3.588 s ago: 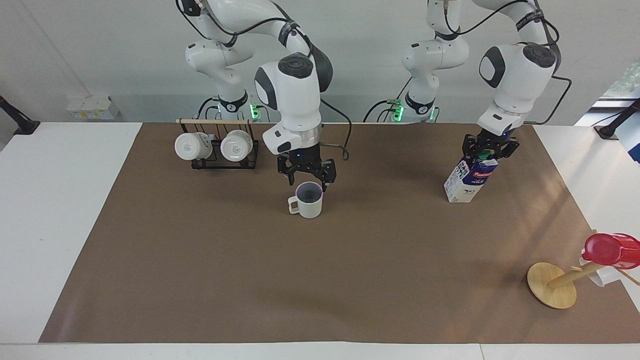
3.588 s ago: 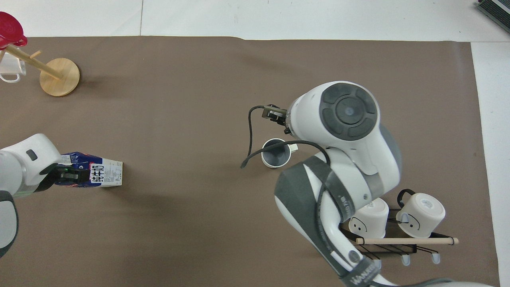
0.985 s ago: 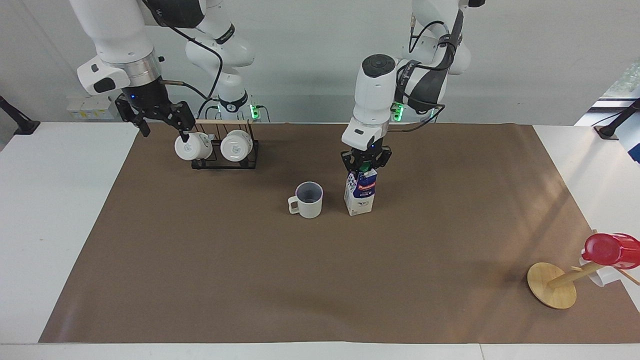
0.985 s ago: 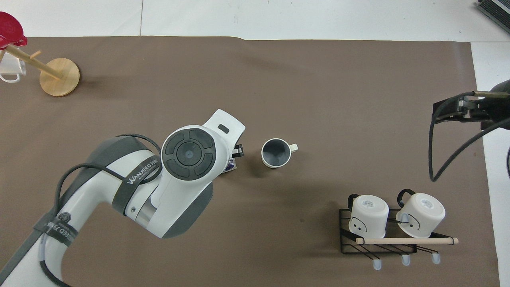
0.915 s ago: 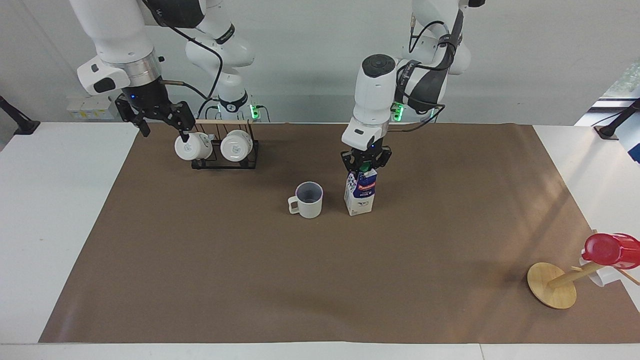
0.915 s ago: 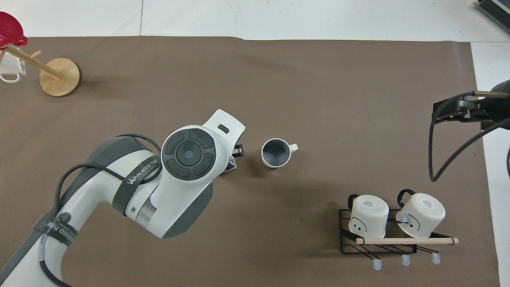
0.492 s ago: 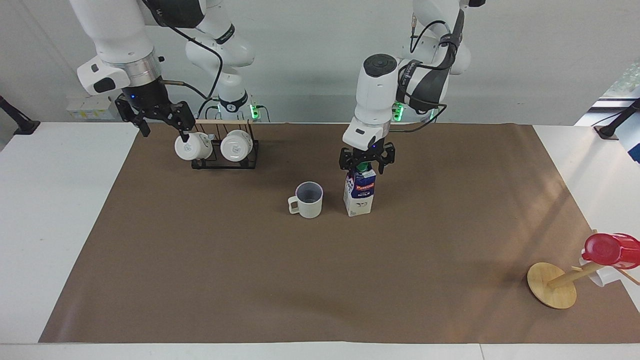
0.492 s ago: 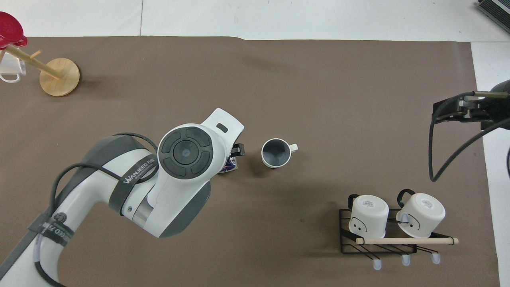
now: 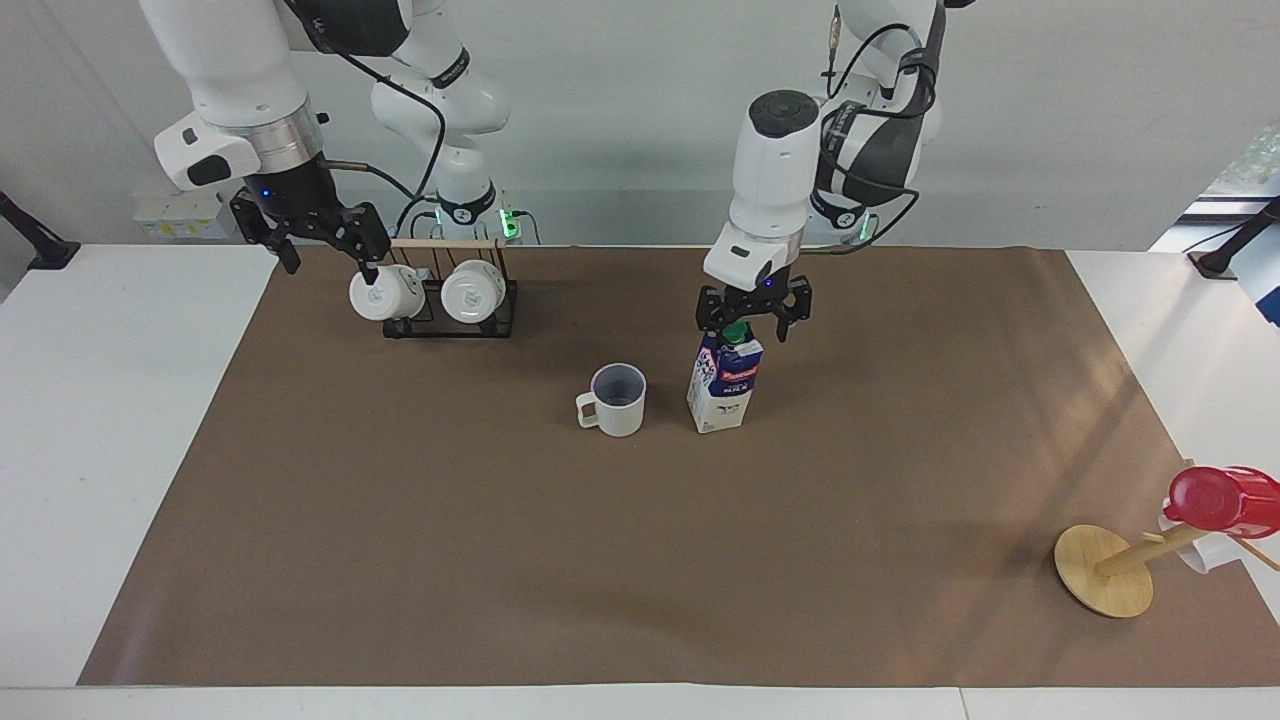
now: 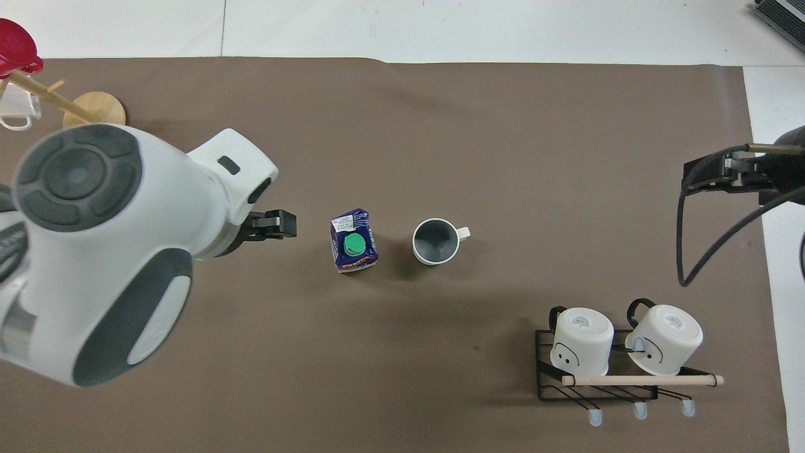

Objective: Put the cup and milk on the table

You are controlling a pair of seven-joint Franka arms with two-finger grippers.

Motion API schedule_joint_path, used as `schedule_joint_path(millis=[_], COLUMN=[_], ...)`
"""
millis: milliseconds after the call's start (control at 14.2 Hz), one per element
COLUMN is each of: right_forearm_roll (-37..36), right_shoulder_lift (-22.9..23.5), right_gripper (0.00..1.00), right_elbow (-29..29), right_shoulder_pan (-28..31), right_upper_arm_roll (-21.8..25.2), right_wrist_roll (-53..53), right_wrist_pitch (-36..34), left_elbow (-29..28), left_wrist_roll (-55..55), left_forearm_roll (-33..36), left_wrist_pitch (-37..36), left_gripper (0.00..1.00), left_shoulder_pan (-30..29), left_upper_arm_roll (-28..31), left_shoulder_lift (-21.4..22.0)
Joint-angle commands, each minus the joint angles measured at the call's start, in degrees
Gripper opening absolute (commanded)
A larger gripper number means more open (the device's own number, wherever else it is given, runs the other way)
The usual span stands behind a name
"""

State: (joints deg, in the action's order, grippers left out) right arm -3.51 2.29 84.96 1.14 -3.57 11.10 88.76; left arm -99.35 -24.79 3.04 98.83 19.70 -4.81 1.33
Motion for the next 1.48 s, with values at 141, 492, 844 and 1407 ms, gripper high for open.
schedule_joint_path(millis=[141, 492, 844, 1407], right_forearm_roll=[1.0, 1.0, 1.0, 1.0], right_shoulder_lift=[0.3, 0.3, 0.3, 0.3], right_gripper=[1.0, 1.0, 1.0, 1.0], right_elbow=[-0.7, -0.7, -0.7, -0.7], right_shoulder_pan=[0.7, 0.7, 0.7, 0.7], right_upper_arm_roll=[-0.3, -0.3, -0.3, -0.3], right_wrist_roll=[-0.9, -0.9, -0.9, -0.9], right_wrist_pitch=[-0.9, -0.9, -0.9, -0.9], left_elbow=[4.2, 4.3, 4.3, 4.2], left_wrist_roll=[12.3, 18.6, 18.3, 18.3], left_forearm_roll=[-4.4, -4.8, -4.4, -4.4], left_wrist_pitch=[-8.4, -14.1, -14.5, -14.2], left_gripper=[1.0, 1.0, 1.0, 1.0], left_shoulder_pan=[-9.4, -16.1, -17.8, -17.9], left_upper_arm_roll=[-0.2, -0.1, 0.2, 0.3], left_shoulder_lift=[2.7, 4.4, 5.7, 5.7])
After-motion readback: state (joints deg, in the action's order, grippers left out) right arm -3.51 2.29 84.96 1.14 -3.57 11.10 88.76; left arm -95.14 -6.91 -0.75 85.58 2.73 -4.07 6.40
